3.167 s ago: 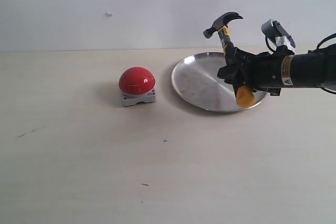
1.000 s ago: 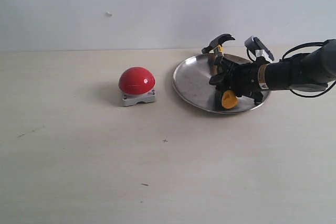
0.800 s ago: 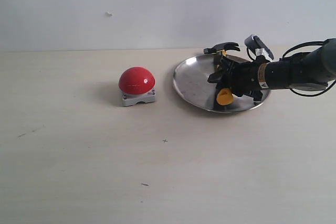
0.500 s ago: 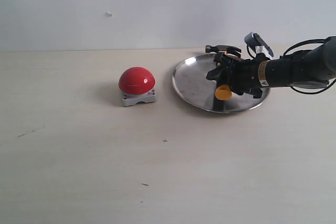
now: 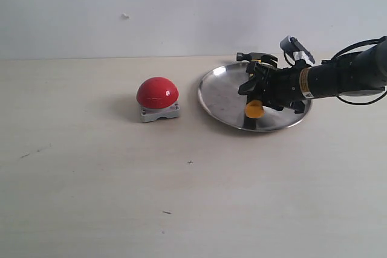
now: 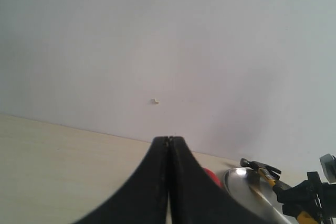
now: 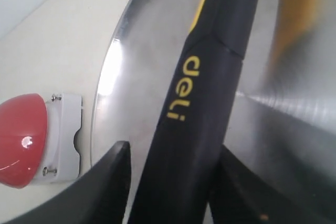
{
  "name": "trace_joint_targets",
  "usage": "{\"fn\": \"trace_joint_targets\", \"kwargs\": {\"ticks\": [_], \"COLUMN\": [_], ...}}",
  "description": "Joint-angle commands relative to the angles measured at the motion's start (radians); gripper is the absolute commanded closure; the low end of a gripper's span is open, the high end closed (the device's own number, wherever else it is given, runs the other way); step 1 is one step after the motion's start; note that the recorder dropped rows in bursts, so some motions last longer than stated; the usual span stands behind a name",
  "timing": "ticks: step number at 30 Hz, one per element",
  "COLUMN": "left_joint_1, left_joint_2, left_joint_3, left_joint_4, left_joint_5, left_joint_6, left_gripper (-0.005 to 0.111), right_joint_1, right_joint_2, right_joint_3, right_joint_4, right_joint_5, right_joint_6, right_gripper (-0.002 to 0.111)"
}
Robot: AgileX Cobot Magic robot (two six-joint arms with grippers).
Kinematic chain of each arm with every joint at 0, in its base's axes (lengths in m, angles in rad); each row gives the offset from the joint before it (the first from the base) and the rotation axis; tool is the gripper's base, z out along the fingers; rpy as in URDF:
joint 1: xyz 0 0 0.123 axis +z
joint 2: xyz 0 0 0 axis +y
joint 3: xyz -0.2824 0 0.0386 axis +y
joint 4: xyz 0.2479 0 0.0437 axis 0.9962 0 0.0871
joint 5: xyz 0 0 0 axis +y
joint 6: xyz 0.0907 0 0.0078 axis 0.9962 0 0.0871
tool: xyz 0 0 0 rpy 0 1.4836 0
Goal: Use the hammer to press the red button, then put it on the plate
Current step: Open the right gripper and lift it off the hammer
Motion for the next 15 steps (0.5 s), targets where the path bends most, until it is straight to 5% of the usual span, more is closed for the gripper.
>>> {"fn": "trace_joint_targets", "kwargs": {"ticks": [1,15], "left_joint_1": [0.001,0.001], "left_joint_2": [-0.006,-0.006], "left_joint_3": [0.003,0.003], "left_joint_4": [0.001,0.001], "left_joint_5": [0.003,0.003], "left_joint_6": [0.001,0.001], "left_gripper": [0.107,0.107], "right_joint_1": [0.0,0.0], "right_joint_2": [-0.016,-0.055], "right_joint_3": [-0.009,-0.009], "right_joint_4": [-0.027,-0.131], "right_joint_5": [0.005,0.032], "right_joint_6": [0.015,0.106], "right_gripper": [0.057,0.051]}}
